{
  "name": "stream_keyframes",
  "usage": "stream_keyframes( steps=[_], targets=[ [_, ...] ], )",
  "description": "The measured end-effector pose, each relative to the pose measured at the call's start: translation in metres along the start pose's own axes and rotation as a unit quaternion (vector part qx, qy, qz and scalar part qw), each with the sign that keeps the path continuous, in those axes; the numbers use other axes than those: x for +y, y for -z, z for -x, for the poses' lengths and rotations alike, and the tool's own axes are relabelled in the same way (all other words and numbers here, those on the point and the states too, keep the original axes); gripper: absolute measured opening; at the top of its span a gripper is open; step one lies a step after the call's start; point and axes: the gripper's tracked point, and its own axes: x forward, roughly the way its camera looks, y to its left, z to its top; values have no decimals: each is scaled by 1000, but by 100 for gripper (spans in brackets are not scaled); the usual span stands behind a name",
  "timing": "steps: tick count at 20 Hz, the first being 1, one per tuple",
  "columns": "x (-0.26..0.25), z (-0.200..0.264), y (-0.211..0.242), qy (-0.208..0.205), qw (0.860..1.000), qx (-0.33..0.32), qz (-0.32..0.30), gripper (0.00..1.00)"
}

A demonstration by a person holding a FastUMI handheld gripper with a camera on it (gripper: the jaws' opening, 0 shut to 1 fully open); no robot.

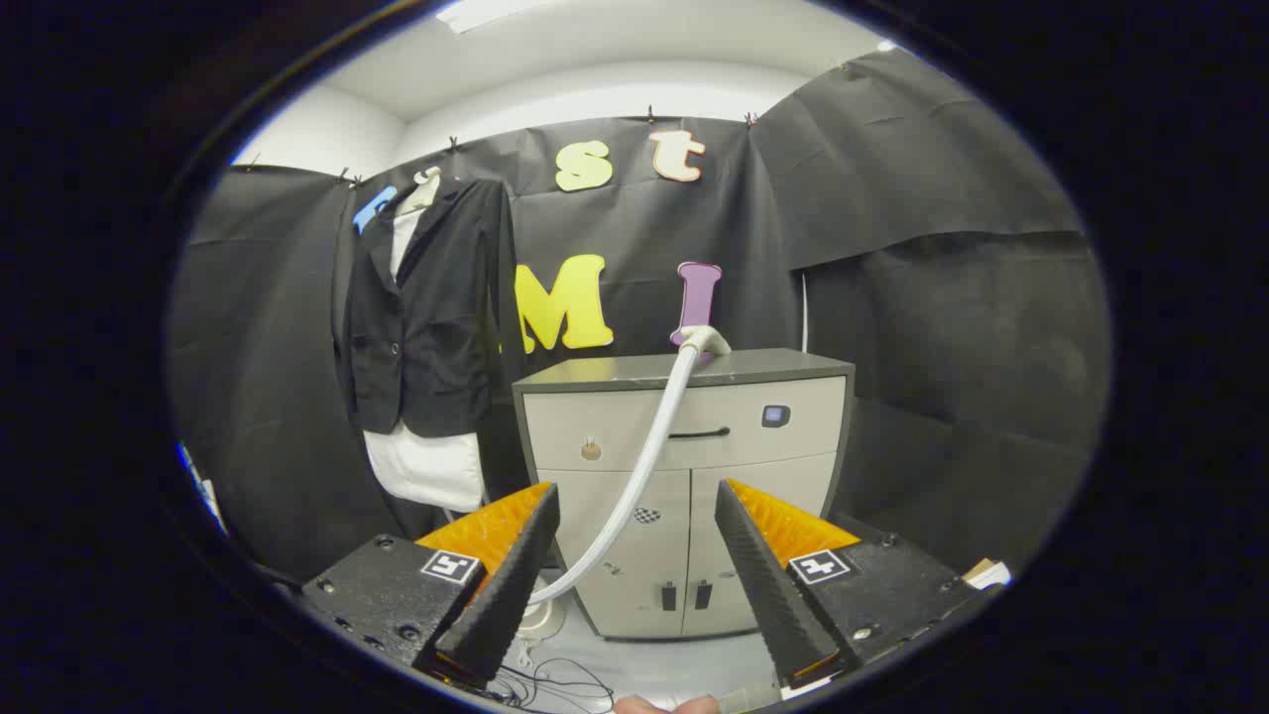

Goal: Iron the clothes twice with a garment steamer, once on the left side and once on the right side.

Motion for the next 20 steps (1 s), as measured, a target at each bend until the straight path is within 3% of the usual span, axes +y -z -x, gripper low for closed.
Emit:
stream_keyframes(
  steps=[20],
  targets=[
    [-17, 8, -8, 42, 999, -6, 13, 98]
  ],
)
